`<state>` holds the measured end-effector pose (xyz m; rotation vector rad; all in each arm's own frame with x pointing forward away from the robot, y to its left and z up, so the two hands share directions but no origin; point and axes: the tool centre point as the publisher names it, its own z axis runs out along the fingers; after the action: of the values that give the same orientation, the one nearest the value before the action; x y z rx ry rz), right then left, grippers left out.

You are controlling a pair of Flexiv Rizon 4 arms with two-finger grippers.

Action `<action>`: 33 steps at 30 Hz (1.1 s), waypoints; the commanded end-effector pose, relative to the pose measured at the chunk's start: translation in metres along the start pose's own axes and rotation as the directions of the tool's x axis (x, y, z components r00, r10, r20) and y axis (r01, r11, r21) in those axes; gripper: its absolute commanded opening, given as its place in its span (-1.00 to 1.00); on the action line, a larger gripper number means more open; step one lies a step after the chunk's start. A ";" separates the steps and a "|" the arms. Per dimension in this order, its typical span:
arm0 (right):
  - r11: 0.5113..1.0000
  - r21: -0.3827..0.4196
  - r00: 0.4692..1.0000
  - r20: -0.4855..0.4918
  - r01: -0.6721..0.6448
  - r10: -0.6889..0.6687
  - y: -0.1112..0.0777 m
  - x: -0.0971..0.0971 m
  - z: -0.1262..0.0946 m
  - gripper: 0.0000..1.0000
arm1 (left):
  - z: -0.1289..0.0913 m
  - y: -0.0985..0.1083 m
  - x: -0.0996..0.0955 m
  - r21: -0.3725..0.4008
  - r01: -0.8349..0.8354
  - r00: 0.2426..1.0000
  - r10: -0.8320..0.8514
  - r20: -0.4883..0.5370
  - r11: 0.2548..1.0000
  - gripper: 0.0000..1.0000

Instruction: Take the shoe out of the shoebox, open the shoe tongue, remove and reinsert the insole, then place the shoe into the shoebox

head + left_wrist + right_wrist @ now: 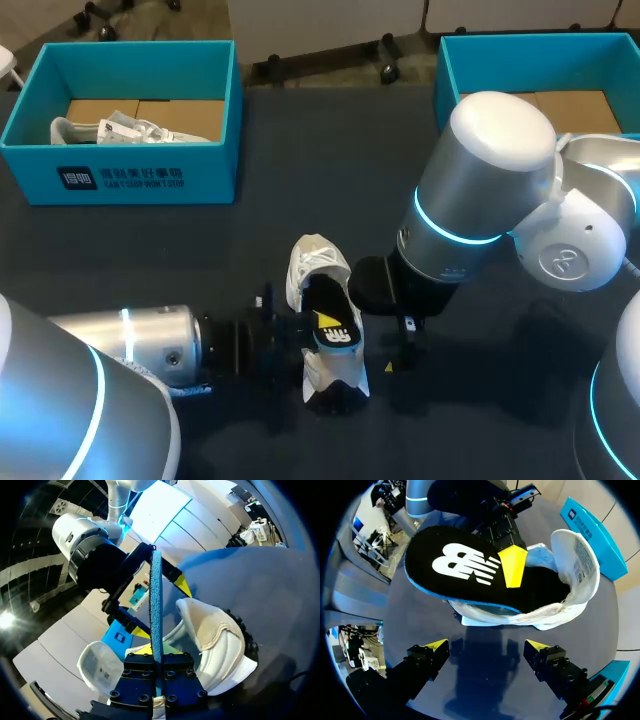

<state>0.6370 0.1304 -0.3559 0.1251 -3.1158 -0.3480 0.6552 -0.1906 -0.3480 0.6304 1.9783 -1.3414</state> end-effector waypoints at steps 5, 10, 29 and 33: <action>1.000 0.001 1.000 0.000 0.000 0.000 0.001 0.000 0.002 1.00 | -0.004 -0.007 -0.001 0.035 0.063 0.998 -0.062 -0.024 0.997 -0.40; 1.000 0.001 1.000 0.000 0.000 0.000 0.001 0.000 0.002 1.00 | -0.012 -0.017 0.000 0.046 0.068 0.997 -0.067 -0.026 0.997 -0.33; 1.000 0.001 1.000 0.000 0.000 0.000 0.001 0.000 0.002 1.00 | -0.006 -0.031 0.009 0.030 -0.003 1.000 0.003 -0.012 1.000 -1.00; 1.000 0.001 1.000 0.000 0.000 0.000 0.001 0.000 0.002 1.00 | -0.004 -0.019 0.007 -0.005 -0.036 0.999 0.036 0.002 0.999 -1.00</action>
<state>0.6370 0.1305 -0.3559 0.1252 -3.1158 -0.3480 0.6326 -0.1854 -0.3348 0.6682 1.9628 -1.3285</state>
